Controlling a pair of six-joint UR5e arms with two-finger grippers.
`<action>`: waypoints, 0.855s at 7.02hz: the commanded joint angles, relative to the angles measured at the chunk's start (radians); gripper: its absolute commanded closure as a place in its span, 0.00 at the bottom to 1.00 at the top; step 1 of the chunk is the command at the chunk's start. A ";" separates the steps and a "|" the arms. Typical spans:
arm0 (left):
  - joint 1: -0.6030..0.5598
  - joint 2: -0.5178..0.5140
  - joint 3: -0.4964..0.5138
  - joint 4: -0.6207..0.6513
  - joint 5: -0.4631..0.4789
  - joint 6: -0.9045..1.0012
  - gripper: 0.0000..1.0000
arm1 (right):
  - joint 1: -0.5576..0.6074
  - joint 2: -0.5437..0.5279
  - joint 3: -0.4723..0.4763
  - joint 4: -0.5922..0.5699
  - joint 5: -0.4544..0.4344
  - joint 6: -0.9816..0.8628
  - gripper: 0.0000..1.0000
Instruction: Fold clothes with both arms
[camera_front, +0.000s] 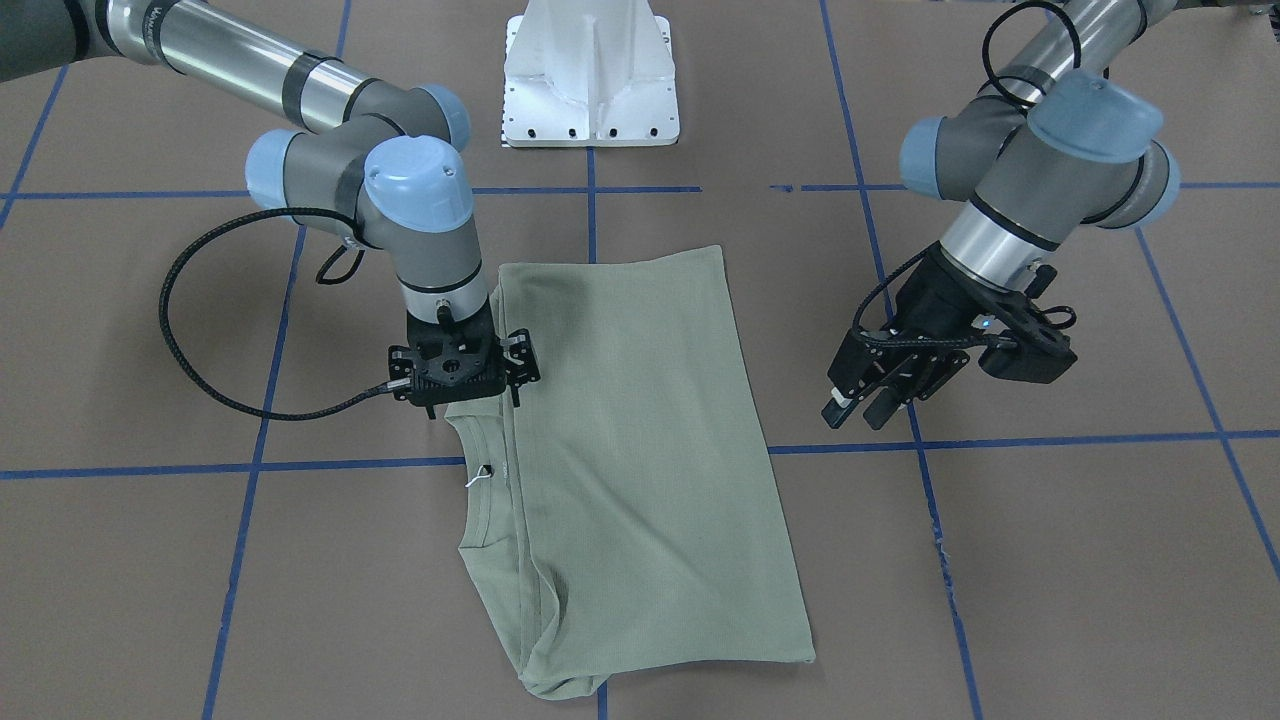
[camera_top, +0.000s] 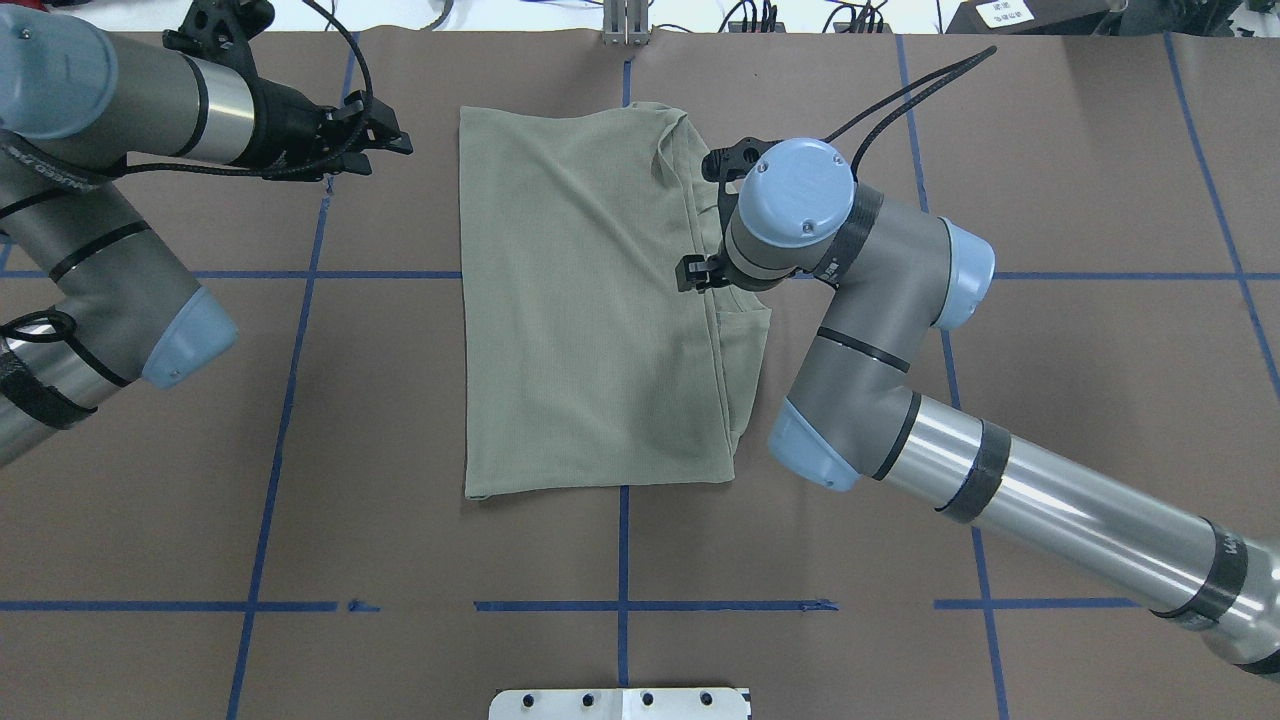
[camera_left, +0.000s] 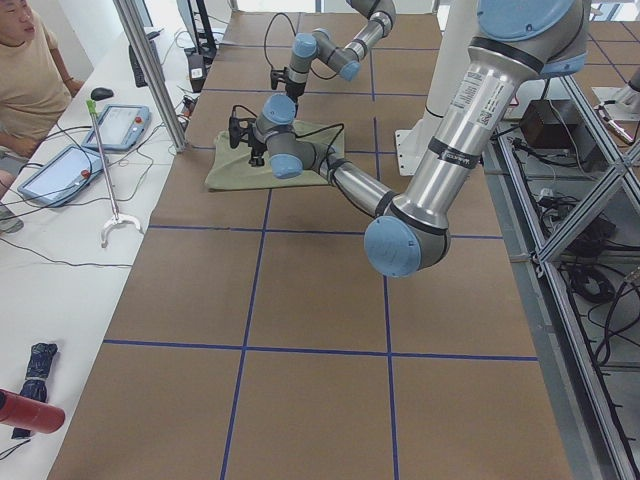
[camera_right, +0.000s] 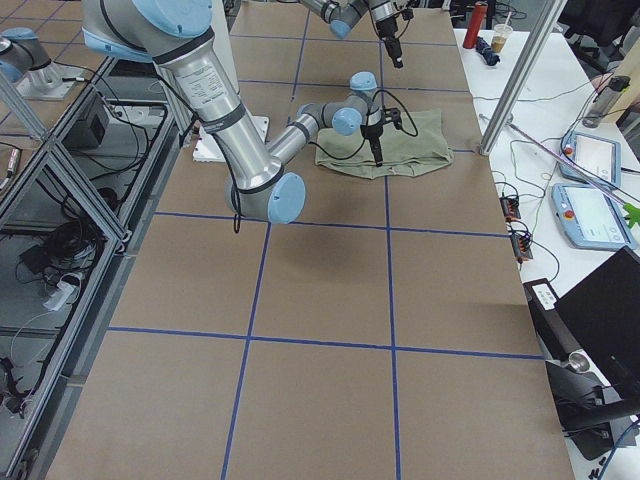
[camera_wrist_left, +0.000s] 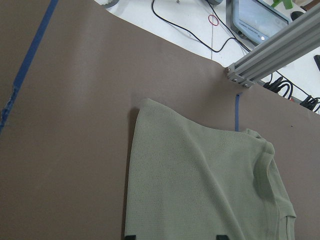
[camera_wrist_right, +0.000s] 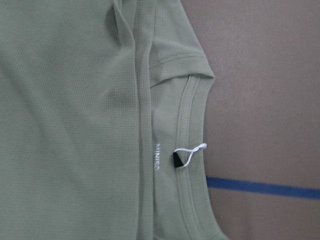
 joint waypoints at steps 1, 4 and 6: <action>0.001 0.001 -0.006 0.001 -0.002 -0.001 0.38 | -0.095 -0.034 0.109 0.003 -0.017 0.529 0.02; 0.001 0.003 -0.009 0.004 -0.002 -0.001 0.38 | -0.216 -0.122 0.186 -0.007 -0.154 0.865 0.04; 0.000 0.003 -0.009 0.002 -0.002 -0.001 0.38 | -0.242 -0.140 0.191 -0.008 -0.161 0.924 0.10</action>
